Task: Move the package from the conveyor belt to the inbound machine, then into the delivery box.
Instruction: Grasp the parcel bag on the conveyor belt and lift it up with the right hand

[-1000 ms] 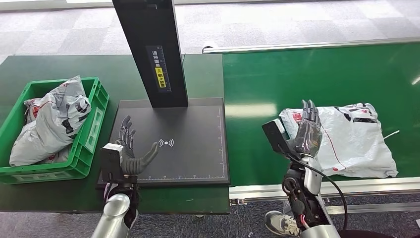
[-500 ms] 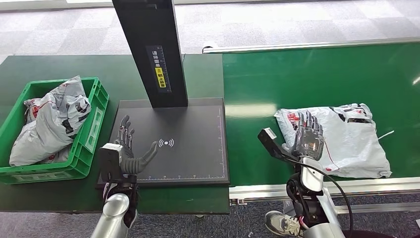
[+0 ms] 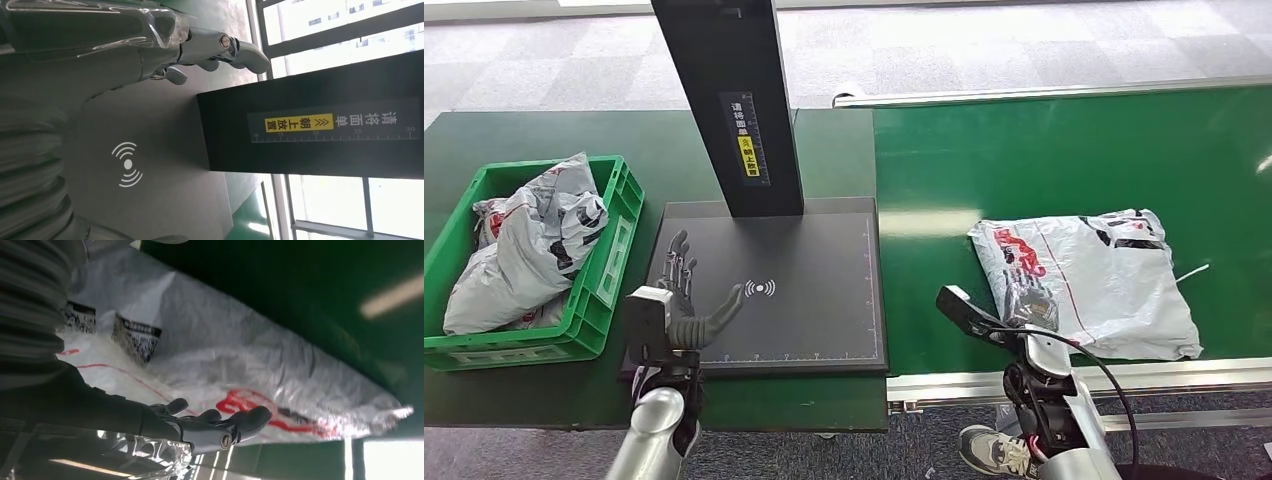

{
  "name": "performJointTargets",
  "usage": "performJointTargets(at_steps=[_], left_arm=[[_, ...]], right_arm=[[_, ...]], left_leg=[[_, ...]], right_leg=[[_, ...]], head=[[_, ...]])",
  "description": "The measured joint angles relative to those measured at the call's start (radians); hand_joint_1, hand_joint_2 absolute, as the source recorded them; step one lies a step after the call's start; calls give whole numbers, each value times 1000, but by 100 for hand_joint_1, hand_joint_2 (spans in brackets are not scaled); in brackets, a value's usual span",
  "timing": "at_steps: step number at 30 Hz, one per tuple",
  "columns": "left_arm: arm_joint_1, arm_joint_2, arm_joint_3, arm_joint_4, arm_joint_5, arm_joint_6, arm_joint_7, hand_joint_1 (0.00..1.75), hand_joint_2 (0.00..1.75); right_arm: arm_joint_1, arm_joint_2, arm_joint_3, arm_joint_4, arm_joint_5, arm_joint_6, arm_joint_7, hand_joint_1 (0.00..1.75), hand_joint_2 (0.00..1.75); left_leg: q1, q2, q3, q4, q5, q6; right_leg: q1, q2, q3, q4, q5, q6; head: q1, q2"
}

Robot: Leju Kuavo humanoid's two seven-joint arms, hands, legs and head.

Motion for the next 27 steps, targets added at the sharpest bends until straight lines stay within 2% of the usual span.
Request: performJointTargets(at_steps=[11, 16, 20, 27], left_arm=[[-4, -6, 4, 9, -8, -2, 6, 0, 175], [-4, -9, 8, 16, -8, -3, 6, 0, 175], [-4, -12, 12, 19, -8, -3, 6, 0, 175], [-4, -12, 15, 20, -8, -4, 8, 0, 175]], right_arm=[[-11, -9, 0, 60, -10, 121, 19, 0, 175], [-20, -13, 0, 80, -19, 139, 23, 3, 175], [-30, -13, 0, 92, -30, 156, 22, 175, 175], [-57, -13, 0, 107, -43, 154, 20, 175, 175]], left_leg=[[0, 0, 0, 0, 0, 0], [0, 0, 0, 0, 0, 0], [0, 0, 0, 0, 0, 0], [0, 0, 0, 0, 0, 0]], right_leg=[[0, 0, 0, 0, 0, 0], [0, 0, 0, 0, 0, 0], [0, 0, 0, 0, 0, 0], [0, 0, 0, 0, 0, 0]], head=[[0, 0], [0, 0], [0, 0], [0, 0]])
